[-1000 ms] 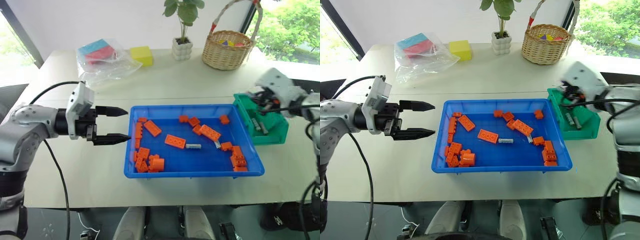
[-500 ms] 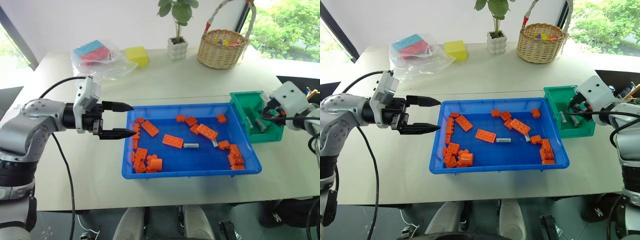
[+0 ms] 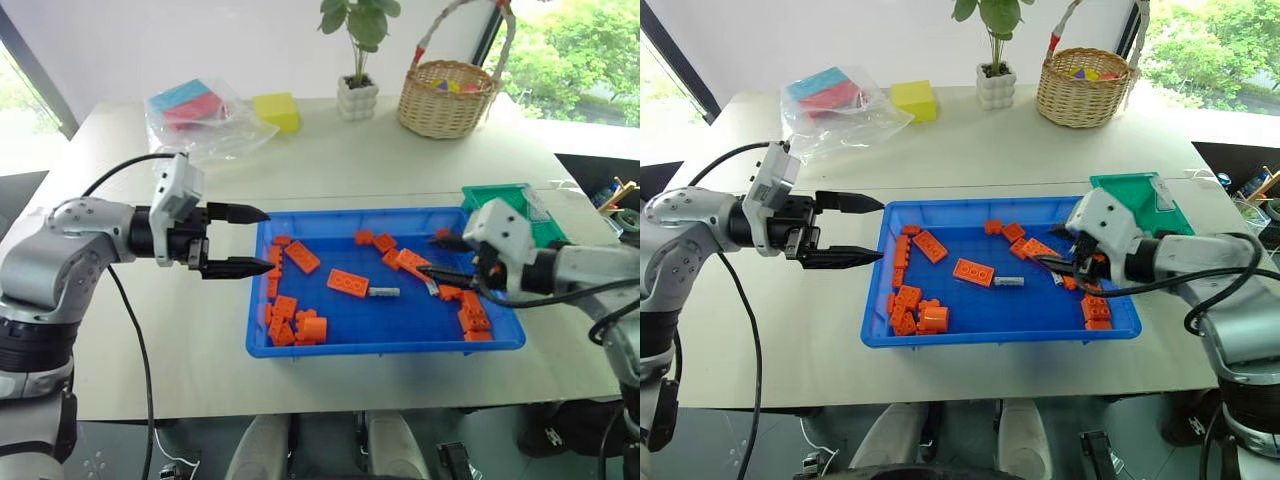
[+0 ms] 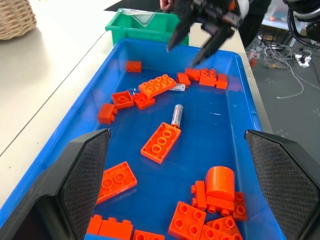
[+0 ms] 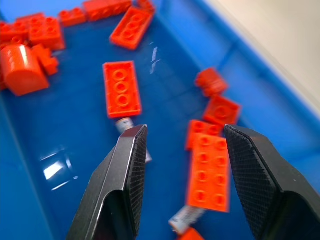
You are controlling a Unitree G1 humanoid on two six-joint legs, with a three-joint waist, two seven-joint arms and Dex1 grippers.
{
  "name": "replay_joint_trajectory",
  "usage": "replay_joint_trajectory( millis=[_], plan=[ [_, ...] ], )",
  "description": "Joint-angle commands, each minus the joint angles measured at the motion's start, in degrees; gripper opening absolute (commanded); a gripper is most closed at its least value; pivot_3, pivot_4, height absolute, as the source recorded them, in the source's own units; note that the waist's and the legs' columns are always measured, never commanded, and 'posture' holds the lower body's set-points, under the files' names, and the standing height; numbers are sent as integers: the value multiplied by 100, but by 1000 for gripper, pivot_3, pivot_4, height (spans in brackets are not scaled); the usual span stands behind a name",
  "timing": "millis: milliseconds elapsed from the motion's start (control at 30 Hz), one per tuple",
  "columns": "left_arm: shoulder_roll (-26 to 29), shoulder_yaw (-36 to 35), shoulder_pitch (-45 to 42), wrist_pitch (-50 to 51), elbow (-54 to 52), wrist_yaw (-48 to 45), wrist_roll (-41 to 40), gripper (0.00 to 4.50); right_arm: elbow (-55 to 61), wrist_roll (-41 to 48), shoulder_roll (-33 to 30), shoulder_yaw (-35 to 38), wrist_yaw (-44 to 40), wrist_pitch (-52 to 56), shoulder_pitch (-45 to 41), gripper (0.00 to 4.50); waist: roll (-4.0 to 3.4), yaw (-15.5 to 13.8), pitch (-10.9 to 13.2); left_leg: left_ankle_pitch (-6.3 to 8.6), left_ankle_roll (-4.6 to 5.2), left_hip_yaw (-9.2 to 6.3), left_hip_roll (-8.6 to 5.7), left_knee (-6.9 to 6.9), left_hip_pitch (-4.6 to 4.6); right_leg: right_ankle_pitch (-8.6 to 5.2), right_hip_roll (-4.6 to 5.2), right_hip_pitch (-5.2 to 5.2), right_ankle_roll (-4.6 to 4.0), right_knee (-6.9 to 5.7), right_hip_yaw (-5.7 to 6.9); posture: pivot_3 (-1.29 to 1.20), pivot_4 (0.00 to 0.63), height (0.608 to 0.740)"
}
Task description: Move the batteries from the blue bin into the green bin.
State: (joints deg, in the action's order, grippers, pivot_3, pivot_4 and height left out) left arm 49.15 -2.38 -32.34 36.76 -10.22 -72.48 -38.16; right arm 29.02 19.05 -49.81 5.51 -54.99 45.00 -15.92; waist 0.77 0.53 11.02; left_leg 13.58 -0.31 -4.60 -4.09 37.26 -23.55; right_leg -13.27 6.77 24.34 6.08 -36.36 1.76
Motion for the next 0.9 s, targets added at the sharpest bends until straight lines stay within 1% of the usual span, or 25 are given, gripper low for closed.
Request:
replay_joint_trajectory(
  millis=[33,367,567,600,667,767,900],
  plan=[
    [-2,-21,-146,-64,-66,-41,-1,4500,-270,-213,110,-386,167,-412,-47,2450,0,3,0,0,0,0,1,-1,0,0,0,0,0,0,0,0,150,702],
    [31,-53,-123,-119,-70,-69,41,4500,-656,-474,281,-1292,111,-1092,90,2450,0,1,1,0,0,-2,1,-5,0,1,-1,2,2,1,1,0,150,702],
    [38,-76,-154,-128,-70,-76,58,4500,-1239,-865,495,-1850,107,-1444,-82,2450,1,4,0,0,0,-2,0,-4,0,1,-4,1,2,1,1,0,150,702],
    [38,-80,-154,-132,-75,-75,60,4500,-1371,-940,520,-1918,121,-1499,-106,2224,1,8,0,0,0,-2,0,-4,0,1,-5,1,2,1,1,0,150,702],
    [38,-84,-156,-134,-80,-75,66,4500,-1552,-1053,550,-1992,163,-1580,-144,1598,1,10,0,0,0,-2,0,-4,1,1,-6,1,2,1,1,0,150,702],
    [45,-95,-152,-131,-95,-74,68,4500,-1455,-1048,526,-1931,144,-1618,-150,92,2,6,0,0,0,-2,0,-4,2,1,-7,0,2,0,1,0,150,702],
    [56,-114,-155,-107,-109,-71,54,4500,-866,-701,421,-1398,207,-1182,-270,90,2,1,0,0,0,-2,0,-3,2,2,-6,0,3,0,0,0,150,702]
  ],
)
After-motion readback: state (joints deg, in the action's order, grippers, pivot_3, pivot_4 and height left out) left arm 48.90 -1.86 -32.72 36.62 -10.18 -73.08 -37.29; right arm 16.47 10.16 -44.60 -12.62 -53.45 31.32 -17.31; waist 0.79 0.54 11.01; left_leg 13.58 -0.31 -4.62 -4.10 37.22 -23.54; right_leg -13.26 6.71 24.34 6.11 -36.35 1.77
